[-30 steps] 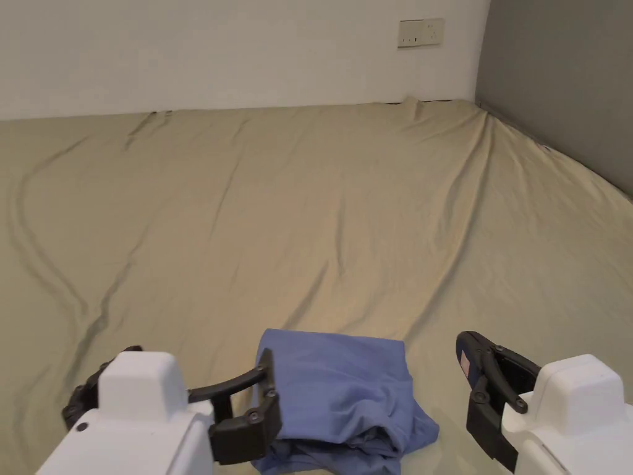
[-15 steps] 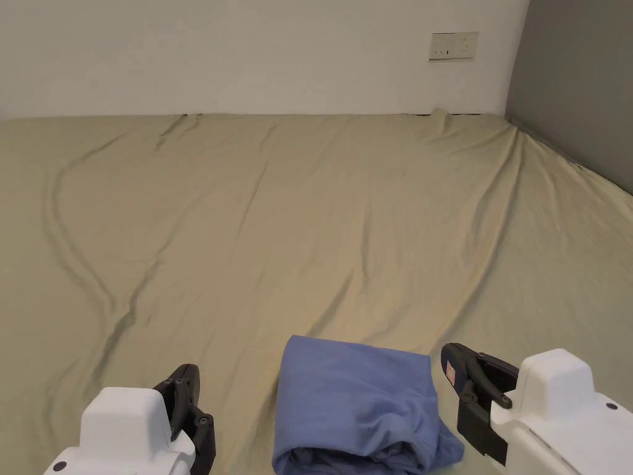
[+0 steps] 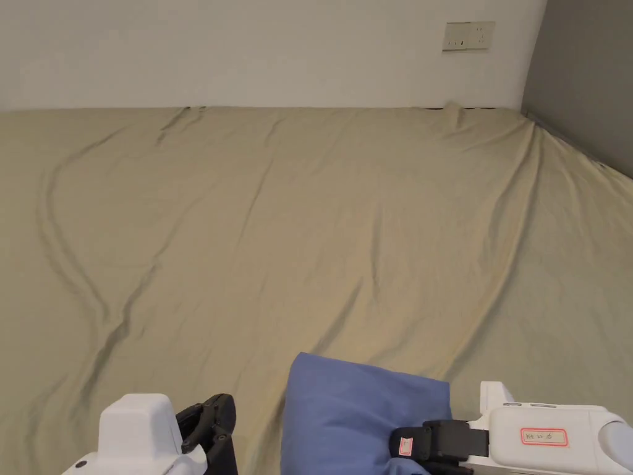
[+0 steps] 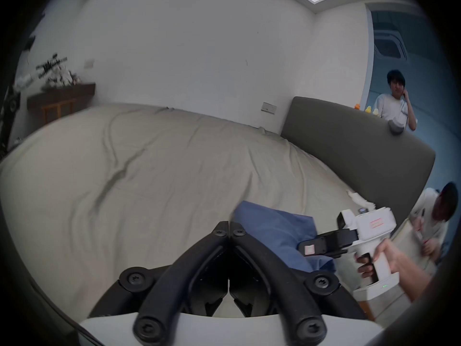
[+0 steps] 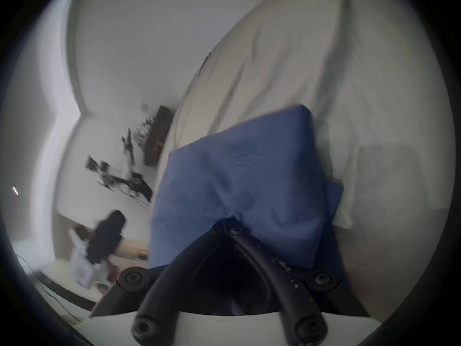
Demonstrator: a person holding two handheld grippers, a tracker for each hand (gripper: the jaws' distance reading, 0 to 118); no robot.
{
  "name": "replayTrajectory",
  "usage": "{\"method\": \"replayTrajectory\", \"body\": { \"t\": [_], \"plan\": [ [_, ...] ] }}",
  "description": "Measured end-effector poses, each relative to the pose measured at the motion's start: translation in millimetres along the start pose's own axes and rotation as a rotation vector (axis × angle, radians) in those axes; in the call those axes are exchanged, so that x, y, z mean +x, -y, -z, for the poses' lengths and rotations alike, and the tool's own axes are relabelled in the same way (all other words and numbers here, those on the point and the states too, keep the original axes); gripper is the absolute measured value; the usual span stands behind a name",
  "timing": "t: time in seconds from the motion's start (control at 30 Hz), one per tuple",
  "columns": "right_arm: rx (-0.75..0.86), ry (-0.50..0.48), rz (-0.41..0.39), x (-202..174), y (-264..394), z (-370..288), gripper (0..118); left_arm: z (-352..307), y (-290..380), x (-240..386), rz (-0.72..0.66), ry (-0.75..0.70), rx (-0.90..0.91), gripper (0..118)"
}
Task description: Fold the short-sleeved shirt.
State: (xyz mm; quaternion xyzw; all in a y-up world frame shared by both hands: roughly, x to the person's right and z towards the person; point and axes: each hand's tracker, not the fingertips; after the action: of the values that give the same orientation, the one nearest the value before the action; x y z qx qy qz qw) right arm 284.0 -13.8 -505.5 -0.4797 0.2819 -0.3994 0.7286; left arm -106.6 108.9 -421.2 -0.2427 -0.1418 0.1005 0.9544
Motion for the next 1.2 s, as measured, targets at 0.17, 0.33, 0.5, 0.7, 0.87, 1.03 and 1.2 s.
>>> {"method": "replayTrajectory", "body": {
  "t": [0.17,0.33,0.5,0.7,0.87,1.03,1.2],
  "plan": [
    [-0.020,0.036,-0.078,-6.6,-2.5,-3.3,1,52.6,-13.4,-36.0,-0.268,0.316,-0.241,118],
    [-0.037,0.053,-0.113,-11.5,-3.2,-2.5,1,120.6,1.8,-60.5,-0.591,0.522,-0.477,111],
    [-0.038,0.016,-0.084,-3.2,-3.0,-2.5,1,155.1,8.1,-47.7,-0.487,0.562,-0.590,110],
    [-0.017,-0.023,-0.048,3.8,0.8,-1.4,1,172.9,6.7,-31.1,-0.506,0.622,-0.613,106],
    [0.000,-0.041,-0.037,3.1,4.3,-0.5,1,158.3,-2.6,-24.4,-0.242,0.509,-0.619,32],
    [0.034,0.030,-0.119,-12.5,8.3,-3.3,1,158.8,-5.1,-21.7,-0.266,0.464,-0.625,32],
    [0.026,0.059,-0.190,-34.1,11.5,2.3,1,145.9,-11.7,-29.4,-0.268,0.446,-0.618,32]
  ]
}}
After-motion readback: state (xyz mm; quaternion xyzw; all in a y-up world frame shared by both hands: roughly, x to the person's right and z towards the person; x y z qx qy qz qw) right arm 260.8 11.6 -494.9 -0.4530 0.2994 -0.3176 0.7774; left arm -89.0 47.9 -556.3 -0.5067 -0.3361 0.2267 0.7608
